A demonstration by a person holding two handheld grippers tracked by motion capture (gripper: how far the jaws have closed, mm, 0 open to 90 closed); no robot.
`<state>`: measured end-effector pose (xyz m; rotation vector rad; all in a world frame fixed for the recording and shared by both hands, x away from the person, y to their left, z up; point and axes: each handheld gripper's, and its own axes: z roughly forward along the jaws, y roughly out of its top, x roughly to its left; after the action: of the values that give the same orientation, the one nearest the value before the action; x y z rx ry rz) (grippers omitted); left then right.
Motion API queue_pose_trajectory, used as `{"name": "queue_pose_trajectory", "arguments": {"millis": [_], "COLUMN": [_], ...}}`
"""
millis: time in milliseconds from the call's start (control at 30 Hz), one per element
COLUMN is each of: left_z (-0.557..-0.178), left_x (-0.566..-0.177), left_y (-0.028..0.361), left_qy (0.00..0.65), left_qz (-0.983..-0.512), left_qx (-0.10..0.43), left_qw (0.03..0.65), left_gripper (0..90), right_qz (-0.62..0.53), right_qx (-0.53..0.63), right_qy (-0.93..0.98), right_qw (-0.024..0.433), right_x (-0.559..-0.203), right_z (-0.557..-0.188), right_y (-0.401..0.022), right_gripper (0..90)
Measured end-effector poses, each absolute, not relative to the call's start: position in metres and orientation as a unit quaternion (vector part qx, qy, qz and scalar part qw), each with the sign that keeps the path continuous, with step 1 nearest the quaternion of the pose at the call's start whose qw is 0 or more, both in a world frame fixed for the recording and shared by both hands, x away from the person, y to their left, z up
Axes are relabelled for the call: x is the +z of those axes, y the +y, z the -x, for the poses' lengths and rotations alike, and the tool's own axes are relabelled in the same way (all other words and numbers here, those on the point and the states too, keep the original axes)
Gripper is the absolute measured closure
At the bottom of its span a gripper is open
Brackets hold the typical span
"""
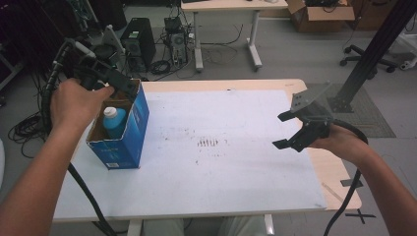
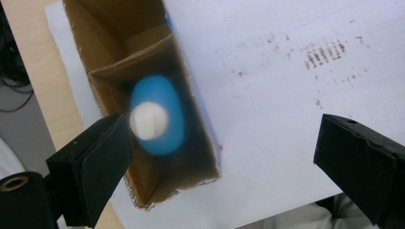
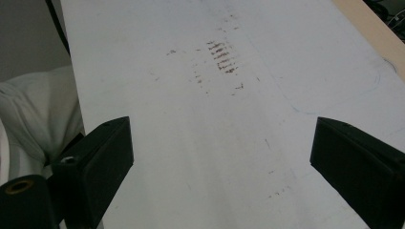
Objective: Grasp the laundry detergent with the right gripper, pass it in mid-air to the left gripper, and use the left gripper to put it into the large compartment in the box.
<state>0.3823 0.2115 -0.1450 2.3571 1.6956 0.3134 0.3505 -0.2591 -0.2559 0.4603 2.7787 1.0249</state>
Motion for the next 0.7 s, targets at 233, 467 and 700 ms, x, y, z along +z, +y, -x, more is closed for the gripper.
{"name": "queue_pose_trajectory", "arguments": {"millis": [233, 467, 700], "left_z": [-0.38, -0.38, -0.383], "left_x": [-0.131, -0.125, -0.127], "left_y": [0.195, 0.168, 0.141], "left_qy": [0.551, 0.516, 0.481], "left_qz": [-0.817, -0.84, -0.863], "left_qx": [0.113, 0.113, 0.106], "left_qw": [0.124, 0.123, 0.117], "left_gripper": [6.1, 5.9, 6.1], "right_qz": [-0.155, -0.157, -0.16], "right_qx": [0.34, 0.336, 0.334], "right_qy": [0.925, 0.926, 0.926], "right_qw": [0.073, 0.071, 0.071], "right_x": [-0.255, -0.255, -0.255], "right_z": [-0.351, -0.351, -0.351], "right_y": [-0.259, -0.257, -0.257], "right_gripper": [6.9, 6.9, 6.8]}}
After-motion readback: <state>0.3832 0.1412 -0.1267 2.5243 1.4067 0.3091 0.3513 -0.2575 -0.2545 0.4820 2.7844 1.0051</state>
